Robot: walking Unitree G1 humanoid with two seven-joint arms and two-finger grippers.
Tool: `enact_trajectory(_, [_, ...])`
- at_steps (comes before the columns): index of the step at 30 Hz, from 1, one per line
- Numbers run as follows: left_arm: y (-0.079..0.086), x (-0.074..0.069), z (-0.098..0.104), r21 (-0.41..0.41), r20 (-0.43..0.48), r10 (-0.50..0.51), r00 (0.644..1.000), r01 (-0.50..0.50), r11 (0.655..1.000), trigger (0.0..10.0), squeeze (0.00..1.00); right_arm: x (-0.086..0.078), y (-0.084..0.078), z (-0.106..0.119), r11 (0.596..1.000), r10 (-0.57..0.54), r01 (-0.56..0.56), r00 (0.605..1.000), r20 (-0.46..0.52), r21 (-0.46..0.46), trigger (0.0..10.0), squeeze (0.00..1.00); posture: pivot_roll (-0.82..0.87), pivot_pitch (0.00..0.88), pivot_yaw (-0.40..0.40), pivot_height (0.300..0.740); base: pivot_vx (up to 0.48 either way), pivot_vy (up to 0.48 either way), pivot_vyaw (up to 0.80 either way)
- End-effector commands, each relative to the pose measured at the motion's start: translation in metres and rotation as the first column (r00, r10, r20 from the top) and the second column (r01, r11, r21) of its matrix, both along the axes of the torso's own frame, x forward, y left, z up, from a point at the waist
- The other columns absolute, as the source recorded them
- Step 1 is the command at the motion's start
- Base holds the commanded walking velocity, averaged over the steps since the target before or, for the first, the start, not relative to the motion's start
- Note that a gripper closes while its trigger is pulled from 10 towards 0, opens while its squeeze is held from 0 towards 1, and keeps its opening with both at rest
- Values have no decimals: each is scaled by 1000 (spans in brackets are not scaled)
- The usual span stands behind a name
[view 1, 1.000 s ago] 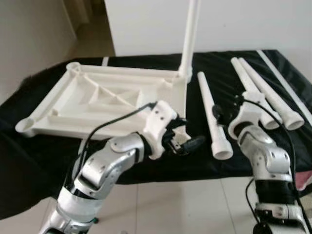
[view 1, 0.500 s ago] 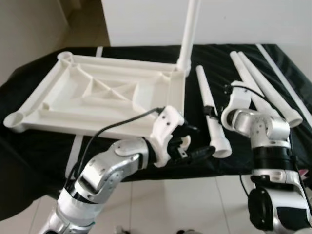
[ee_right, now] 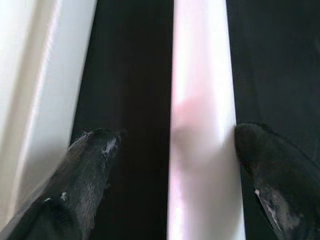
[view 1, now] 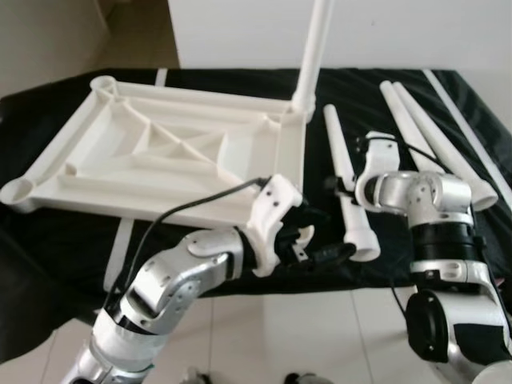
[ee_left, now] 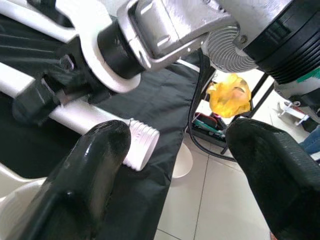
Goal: Building children table
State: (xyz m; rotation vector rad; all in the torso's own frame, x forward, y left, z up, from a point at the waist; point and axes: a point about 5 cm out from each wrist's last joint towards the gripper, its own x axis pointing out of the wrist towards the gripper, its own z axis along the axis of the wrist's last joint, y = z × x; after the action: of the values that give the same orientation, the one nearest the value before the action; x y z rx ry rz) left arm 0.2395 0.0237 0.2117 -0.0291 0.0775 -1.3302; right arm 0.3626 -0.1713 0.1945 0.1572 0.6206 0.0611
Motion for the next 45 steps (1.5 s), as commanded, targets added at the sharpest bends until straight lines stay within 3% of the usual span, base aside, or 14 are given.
enact_trajectory(1, [-2, -9, 3, -7, 5, -130, 991, 130, 991, 10000, 0, -3, -1, -11, 1000, 8, -9, 999, -54, -21, 10000, 0, -40, 148, -37, 740, 0, 0, 0])
enact_trajectory(12, [-1, -8, 4, -7, 3, -121, 993, 121, 993, 10000, 0, -12, 0, -49, 998, -3, -9, 977, -213, -59, 10000, 0, -41, 143, -31, 740, 0, 0, 0])
enact_trajectory(13, [-1, -7, 5, -7, 4, -118, 993, 118, 993, 10000, 0, -13, 0, -52, 999, -14, 3, 974, -226, -52, 4745, 0, -41, 143, -31, 740, 0, 0, 0])
enact_trajectory(14, [-1, -7, 5, -7, 4, -118, 993, 118, 993, 10000, 0, -13, 0, -52, 999, -14, 3, 974, -226, -52, 4745, 0, -41, 143, -31, 740, 0, 0, 0])
enact_trajectory(15, [-1, -6, 5, -7, 5, -114, 993, 114, 993, 10000, 0, -14, -1, -55, 998, -28, 13, 971, -235, -64, 0, 0, -41, 138, -29, 740, 0, 0, 0])
enact_trajectory(23, [0, 0, 7, -3, 21, -86, 996, 86, 996, 10000, 0, -12, -2, -49, 997, -70, 61, 979, -190, -53, 0, 0, -42, 123, -23, 740, 0, 0, 0])
enact_trajectory(24, [1, 2, 8, -8, 21, -72, 997, 72, 997, 10000, 0, -10, -2, -40, 996, -83, 79, 988, -128, -35, 4980, 0, -45, 116, -19, 740, 0, 0, 0])
enact_trajectory(25, [1, 2, 8, -8, 21, -72, 997, 72, 997, 10000, 0, -10, -2, -40, 996, -83, 79, 988, -128, -35, 4980, 0, -45, 116, -19, 740, 0, 0, 0])
enact_trajectory(26, [1, 5, 9, -14, 23, -59, 998, 60, 998, 10000, 0, -7, -1, -30, 997, -82, 81, 996, -32, -17, 10000, 0, -48, 111, -18, 740, 0, 0, 0])
enact_trajectory(30, [-2, 14, 14, -43, 16, -6, 1000, 6, 999, 10000, 0, -7, -1, -9, 992, -114, 122, 973, 203, -31, 10000, 0, -61, 95, -10, 740, 0, 0, 0])
enact_trajectory(31, [-2, 14, 14, -43, 16, -6, 1000, 6, 999, 10000, 0, -7, -1, -9, 992, -114, 122, 973, 203, -31, 10000, 0, -61, 95, -10, 740, 0, 0, 0])
enact_trajectory(34, [-7, 25, 20, -92, -3, 56, 998, -56, 994, 10000, 0, -11, -1, 6, 986, -117, 151, 919, 376, -64, 10000, 0, -67, 86, -5, 740, 0, 0, 0])
enact_trajectory(40, [-4, 45, 19, -97, -11, 180, 984, -180, 979, 10000, 0, -26, 5, 14, 996, -90, 62, 861, 500, 71, 10000, 0, -76, 70, 5, 740, 0, 0, 0])
enact_trajectory(45, [-1, 57, 20, -108, -17, 260, 965, -261, 959, 10000, 0, -38, 8, 9, 997, -68, 39, 833, 550, 65, 10000, 0, -78, 67, 11, 740, 0, 0, 0])
